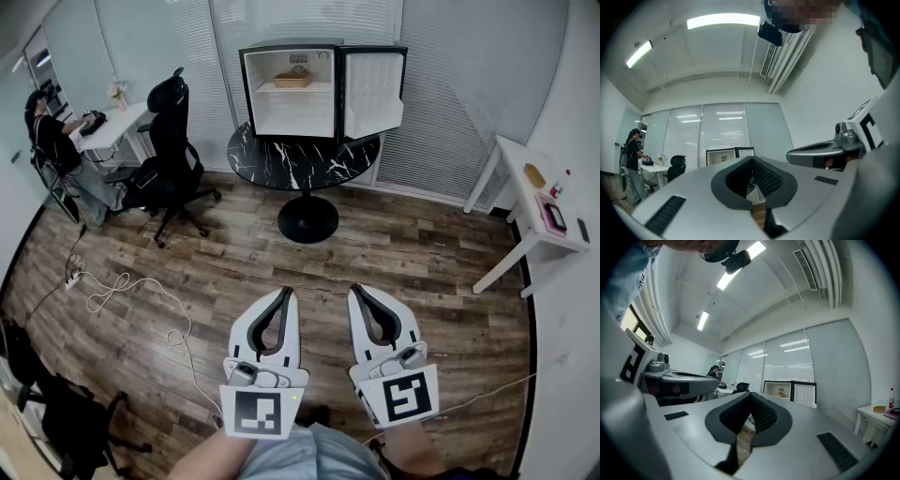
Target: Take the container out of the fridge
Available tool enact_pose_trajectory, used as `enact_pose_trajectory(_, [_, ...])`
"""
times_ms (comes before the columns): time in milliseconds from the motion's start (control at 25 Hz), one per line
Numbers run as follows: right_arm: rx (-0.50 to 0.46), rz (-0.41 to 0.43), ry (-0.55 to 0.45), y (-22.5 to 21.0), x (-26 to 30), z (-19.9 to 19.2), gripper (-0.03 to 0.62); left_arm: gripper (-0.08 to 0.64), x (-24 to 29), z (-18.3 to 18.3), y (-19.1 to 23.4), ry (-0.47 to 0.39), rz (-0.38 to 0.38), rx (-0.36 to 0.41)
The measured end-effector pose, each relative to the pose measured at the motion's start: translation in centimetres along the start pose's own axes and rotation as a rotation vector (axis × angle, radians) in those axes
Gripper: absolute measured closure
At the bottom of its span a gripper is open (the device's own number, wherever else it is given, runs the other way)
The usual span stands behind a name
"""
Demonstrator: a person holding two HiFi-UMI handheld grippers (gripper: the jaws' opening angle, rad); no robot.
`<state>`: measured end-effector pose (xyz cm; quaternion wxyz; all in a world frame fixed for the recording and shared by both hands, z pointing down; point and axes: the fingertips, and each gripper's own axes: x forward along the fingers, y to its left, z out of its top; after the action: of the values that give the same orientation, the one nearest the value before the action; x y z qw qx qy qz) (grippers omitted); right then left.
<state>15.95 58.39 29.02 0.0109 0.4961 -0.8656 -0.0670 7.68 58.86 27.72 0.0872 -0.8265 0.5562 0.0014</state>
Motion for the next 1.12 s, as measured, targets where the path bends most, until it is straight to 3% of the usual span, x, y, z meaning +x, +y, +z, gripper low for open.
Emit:
enact_pose_trajectory(200, [-0.020, -0.026, -0.054, -0.7, 0.2, 1.1, 0.581, 0.546, 0.1, 0.1, -0.1, 0.000, 0.010, -0.026])
enact_pose_trajectory(680, [0.022, 0.019, 0.023, -0.7, 1.3, -1.8, 0.580, 0.546, 1.1, -2.2, 1.1, 0.021, 0.031, -0.055])
enact_pose_trajectory(1120, [0.035, 0.013, 0.100, -4.1, 12.8, -5.8, 0.578, 0.546, 10.2, -6.6, 8.9, 0.041, 0.055, -0.107])
